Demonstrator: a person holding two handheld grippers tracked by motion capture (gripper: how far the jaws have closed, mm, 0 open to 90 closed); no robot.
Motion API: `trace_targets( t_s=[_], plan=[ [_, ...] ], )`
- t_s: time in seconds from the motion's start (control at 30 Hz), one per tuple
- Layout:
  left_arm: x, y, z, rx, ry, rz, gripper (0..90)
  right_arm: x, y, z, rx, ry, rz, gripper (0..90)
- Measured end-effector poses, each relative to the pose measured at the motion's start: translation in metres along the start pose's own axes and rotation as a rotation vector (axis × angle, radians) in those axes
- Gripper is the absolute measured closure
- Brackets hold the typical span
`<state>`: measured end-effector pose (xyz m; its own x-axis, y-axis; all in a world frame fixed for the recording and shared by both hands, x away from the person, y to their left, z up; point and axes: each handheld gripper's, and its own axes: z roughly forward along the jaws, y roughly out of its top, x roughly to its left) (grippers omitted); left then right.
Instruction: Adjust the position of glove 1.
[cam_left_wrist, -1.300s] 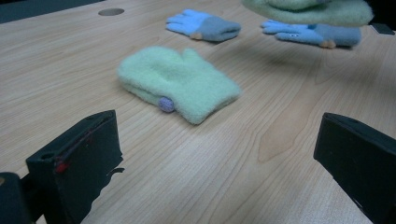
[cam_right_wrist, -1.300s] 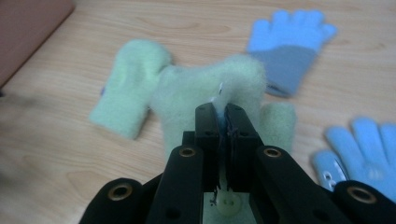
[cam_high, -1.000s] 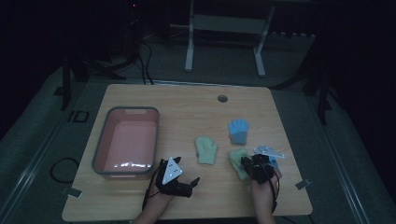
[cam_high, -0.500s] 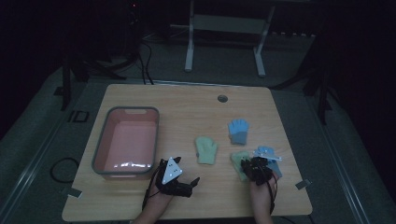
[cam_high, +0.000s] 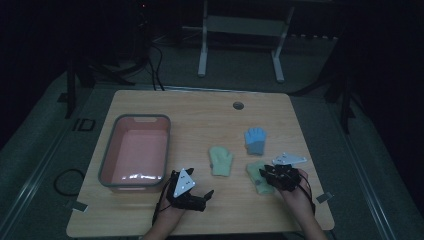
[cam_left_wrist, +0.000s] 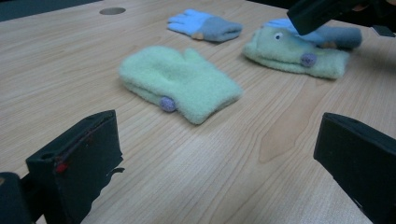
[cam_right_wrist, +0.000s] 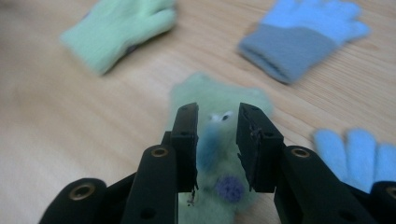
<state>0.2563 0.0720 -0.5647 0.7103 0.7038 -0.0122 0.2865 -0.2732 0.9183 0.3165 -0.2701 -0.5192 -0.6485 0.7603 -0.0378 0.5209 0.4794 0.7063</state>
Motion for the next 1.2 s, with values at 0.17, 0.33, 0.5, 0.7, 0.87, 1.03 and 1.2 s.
trace_targets(
  t_s=[0.17, 0.33, 0.5, 0.7, 0.87, 1.03, 1.2],
  plan=[
    [0.000, 0.000, 0.000, 0.000, 0.001, 0.003, 0.9, -0.004, -0.006, 0.002, 0.019, 0.037, -0.079, 68.0],
    [0.000, 0.000, 0.000, 0.001, 0.001, 0.005, 0.9, 0.000, -0.012, 0.014, 0.029, 0.062, -0.105, 67.4],
    [-0.001, 0.000, 0.000, 0.000, -0.003, 0.009, 0.9, 0.002, -0.021, 0.019, 0.001, 0.037, -0.084, 76.1],
    [-0.001, 0.000, 0.000, 0.002, -0.001, 0.009, 0.9, 0.019, -0.019, 0.019, 0.002, -0.077, -0.026, 86.8],
    [-0.001, 0.000, 0.000, 0.002, 0.000, 0.009, 0.9, 0.028, -0.006, 0.008, -0.029, -0.125, 0.067, 87.4],
    [-0.001, 0.000, 0.000, 0.002, -0.002, 0.009, 0.9, 0.034, 0.013, 0.004, -0.066, -0.133, 0.107, 87.4],
    [-0.001, 0.000, 0.000, 0.003, -0.003, 0.009, 0.9, 0.044, 0.038, 0.005, -0.109, -0.139, 0.092, 87.5]
  ],
)
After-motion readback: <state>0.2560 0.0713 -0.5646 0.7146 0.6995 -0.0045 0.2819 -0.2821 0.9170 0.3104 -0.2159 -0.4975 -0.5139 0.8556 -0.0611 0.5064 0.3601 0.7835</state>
